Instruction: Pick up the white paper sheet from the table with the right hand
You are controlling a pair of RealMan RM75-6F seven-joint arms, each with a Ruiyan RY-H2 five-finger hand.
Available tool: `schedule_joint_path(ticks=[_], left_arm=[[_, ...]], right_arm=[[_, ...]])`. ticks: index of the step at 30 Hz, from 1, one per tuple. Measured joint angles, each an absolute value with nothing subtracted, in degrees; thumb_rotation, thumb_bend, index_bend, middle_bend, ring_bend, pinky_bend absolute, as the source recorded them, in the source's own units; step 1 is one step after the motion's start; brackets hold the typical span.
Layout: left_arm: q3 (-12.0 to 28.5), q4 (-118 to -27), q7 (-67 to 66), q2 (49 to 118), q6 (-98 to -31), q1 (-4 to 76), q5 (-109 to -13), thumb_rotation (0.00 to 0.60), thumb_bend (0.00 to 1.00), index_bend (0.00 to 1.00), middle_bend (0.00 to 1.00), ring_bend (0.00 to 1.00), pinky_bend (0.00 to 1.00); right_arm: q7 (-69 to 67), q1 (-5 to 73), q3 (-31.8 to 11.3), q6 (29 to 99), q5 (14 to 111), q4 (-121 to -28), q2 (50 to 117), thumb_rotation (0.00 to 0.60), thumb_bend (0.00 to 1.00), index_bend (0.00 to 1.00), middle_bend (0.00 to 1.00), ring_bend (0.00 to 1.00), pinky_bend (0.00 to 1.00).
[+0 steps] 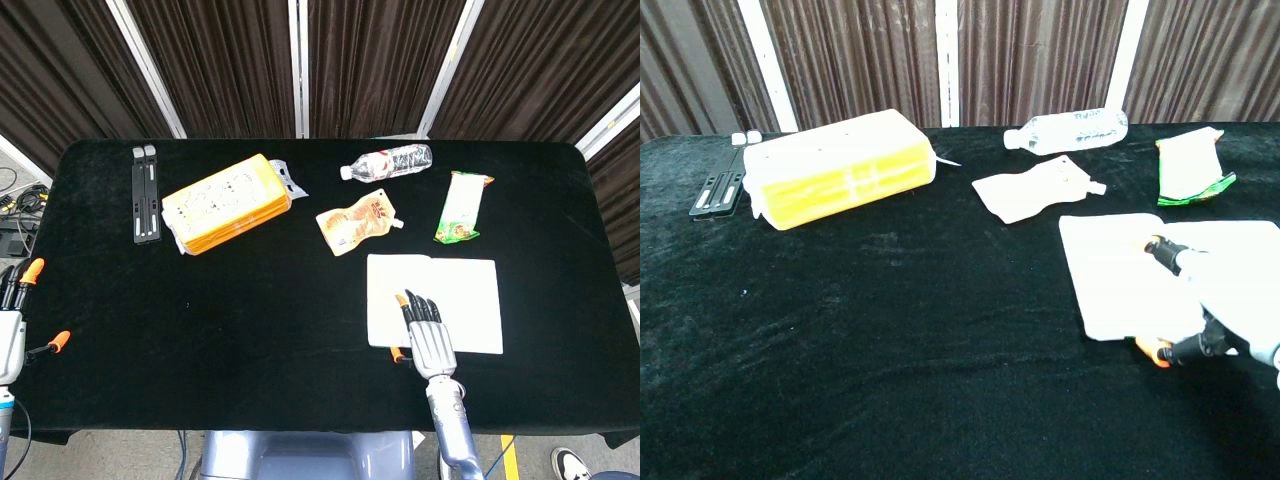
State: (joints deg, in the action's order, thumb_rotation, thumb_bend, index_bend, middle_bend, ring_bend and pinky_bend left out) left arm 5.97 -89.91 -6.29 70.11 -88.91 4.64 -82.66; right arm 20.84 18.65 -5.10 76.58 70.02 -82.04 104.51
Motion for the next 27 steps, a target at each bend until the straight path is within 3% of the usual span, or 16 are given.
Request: schedule_joint_path(ticks=[6,16,21,27], left_arm=[[6.00,-90.01,-6.26,70.13,-89.10,4.58,-82.71,0.600,0.11,0.00,0.00,0.00,0.00],[6.23,-89.89,-6.03,70.22,-89.21,4.58,-82.52,0.600,0.11,0.00,0.00,0.00,0.00],[6.27,-89.93,-5.73,70.32,-89.74,4.53,-82.95,0.600,0.11,0.00,0.00,0.00,0.00],[6.27,-89.59,-5.89,70.64,-89.99,4.52,-83.23,0.600,0.11,0.00,0.00,0.00,0.00]], right_arm=[[15.40,17.58,-6.98,80.67,73.72,-79.48,106.37,0.600,0.34,0.00,0.00,0.00,0.00],[16.30,16.18,-12.90,83.79,70.20,-80.04,106.64,0.600,0.34,0.00,0.00,0.00,0.00],[16.74,14.62,-16.46,86.59,67.75,-82.17,104.66,0.600,0.34,0.00,0.00,0.00,0.00],[14.70,12.61,-17.74,88.82,67.75,-84.37,101.00,0.600,0.34,0.00,0.00,0.00,0.00]])
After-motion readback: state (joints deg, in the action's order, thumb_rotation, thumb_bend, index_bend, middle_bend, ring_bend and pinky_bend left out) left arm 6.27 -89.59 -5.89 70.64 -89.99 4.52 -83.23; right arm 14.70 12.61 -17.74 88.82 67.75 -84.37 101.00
